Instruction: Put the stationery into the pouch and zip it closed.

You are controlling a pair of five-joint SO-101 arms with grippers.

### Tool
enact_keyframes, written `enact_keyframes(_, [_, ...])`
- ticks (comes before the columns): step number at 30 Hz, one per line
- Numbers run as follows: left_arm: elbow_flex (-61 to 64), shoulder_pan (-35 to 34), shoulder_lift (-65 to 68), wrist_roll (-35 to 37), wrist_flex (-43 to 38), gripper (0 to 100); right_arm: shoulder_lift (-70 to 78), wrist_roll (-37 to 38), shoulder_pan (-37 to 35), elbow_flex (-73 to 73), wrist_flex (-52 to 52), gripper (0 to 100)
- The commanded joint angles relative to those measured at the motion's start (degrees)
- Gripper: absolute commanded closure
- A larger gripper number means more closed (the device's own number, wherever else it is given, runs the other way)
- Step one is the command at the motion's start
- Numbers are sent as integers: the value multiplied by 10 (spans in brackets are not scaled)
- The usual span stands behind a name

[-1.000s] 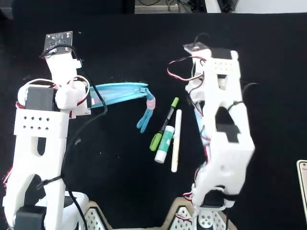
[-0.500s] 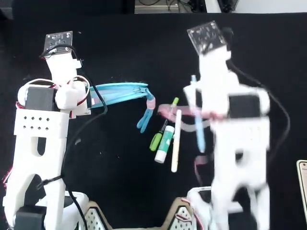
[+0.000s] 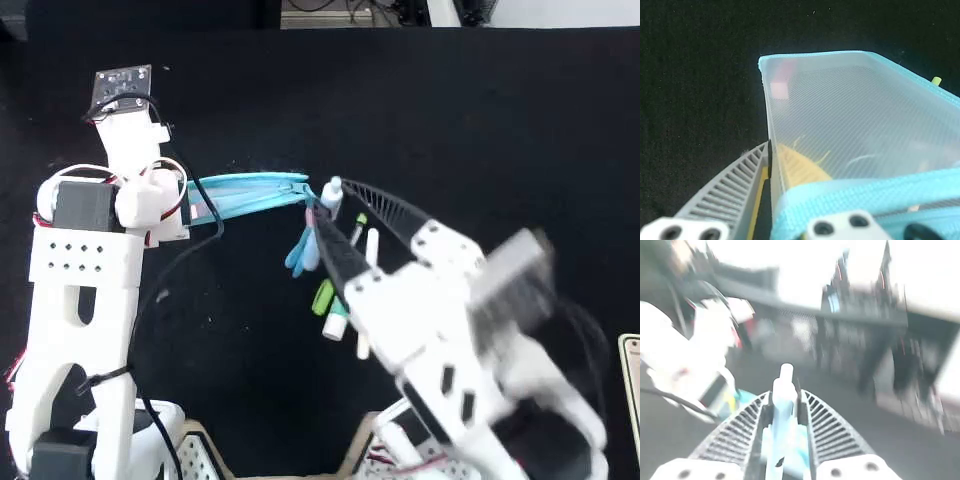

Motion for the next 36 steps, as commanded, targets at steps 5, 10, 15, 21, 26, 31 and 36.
enact_keyframes(5, [27, 0, 2, 5, 1, 970, -111, -6, -19, 175, -290, 987])
enact_keyframes(10, [27, 0, 2, 5, 1, 970, -118, -7, -34, 259, -388, 987])
enact_keyframes(15, [27, 2, 2, 5, 1, 970, -117, -4, -45, 307, -453, 987])
enact_keyframes(21, [27, 4, 2, 5, 1, 970, -116, -2, -44, 395, -513, 987])
enact_keyframes(26, [27, 2, 2, 5, 2, 970, -116, -2, -43, 459, -556, 987])
enact_keyframes(31, [27, 1, 2, 5, 1, 970, -116, -2, -45, 445, -485, 980])
enact_keyframes(36, [27, 3, 2, 5, 1, 970, -83, -6, -46, 307, -254, 816])
